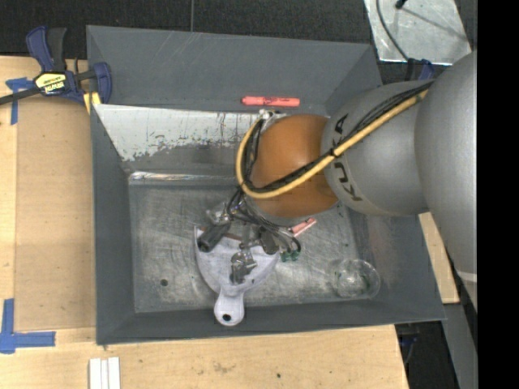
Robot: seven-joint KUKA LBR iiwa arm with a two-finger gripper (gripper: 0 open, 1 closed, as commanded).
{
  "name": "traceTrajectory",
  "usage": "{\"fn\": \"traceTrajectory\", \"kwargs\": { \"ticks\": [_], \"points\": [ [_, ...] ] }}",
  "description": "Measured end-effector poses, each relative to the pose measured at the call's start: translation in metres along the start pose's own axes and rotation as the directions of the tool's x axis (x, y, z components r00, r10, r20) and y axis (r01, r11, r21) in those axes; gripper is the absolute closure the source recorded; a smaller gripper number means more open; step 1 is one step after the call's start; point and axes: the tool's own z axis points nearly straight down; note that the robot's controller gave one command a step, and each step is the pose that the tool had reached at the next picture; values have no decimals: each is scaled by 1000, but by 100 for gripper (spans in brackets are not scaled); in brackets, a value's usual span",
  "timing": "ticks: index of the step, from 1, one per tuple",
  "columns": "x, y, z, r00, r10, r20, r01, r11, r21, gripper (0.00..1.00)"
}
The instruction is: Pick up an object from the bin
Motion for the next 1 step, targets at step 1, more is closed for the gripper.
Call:
{"fn": "traceTrajectory", "kwargs": {
  "ticks": [1],
  "points": [
    [7, -1, 8, 983, -181, -1, 181, 983, 2, 0]
  ]
}}
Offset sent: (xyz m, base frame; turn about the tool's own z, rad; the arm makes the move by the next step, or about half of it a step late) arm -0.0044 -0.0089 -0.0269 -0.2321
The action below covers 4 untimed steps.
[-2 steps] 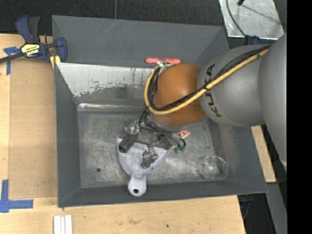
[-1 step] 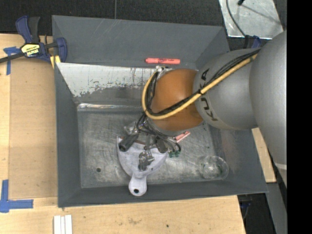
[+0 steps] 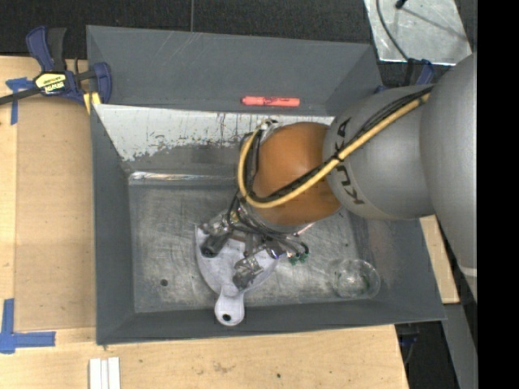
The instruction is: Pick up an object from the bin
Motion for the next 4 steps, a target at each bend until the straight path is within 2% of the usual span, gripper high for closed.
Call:
{"fn": "traceTrajectory", "kwargs": {
  "ticks": [1, 2, 3, 4],
  "points": [
    [-7, -3, 5, 999, -42, 0, 42, 999, -5, 0],
    [9, -35, 4, 996, 84, 1, -84, 996, -10, 0],
    [-71, -65, 13, 1000, 4, -4, -4, 1000, 0, 100],
    [-71, -65, 13, 1000, 5, -4, -5, 1000, 0, 100]
  ]
}}
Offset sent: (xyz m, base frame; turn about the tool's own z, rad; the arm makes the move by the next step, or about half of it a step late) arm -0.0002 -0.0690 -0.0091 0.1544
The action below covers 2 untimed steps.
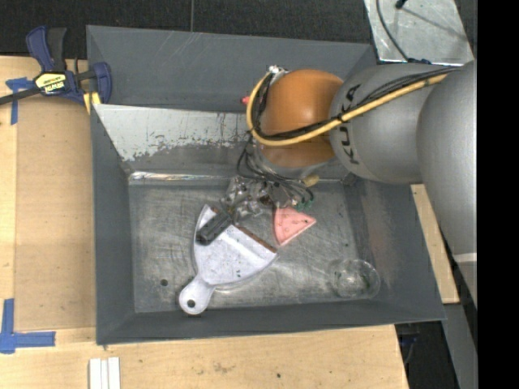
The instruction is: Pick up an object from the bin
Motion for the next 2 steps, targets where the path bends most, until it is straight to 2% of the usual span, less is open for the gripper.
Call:
{"fn": "traceTrajectory", "kwargs": {
  "ticks": [1, 2],
  "points": [
    [11, 9, -34, 999, -24, -27, 24, 1000, -5, 100],
    [13, 16, -130, 997, -77, -20, 77, 997, -5, 100]
  ]
}}
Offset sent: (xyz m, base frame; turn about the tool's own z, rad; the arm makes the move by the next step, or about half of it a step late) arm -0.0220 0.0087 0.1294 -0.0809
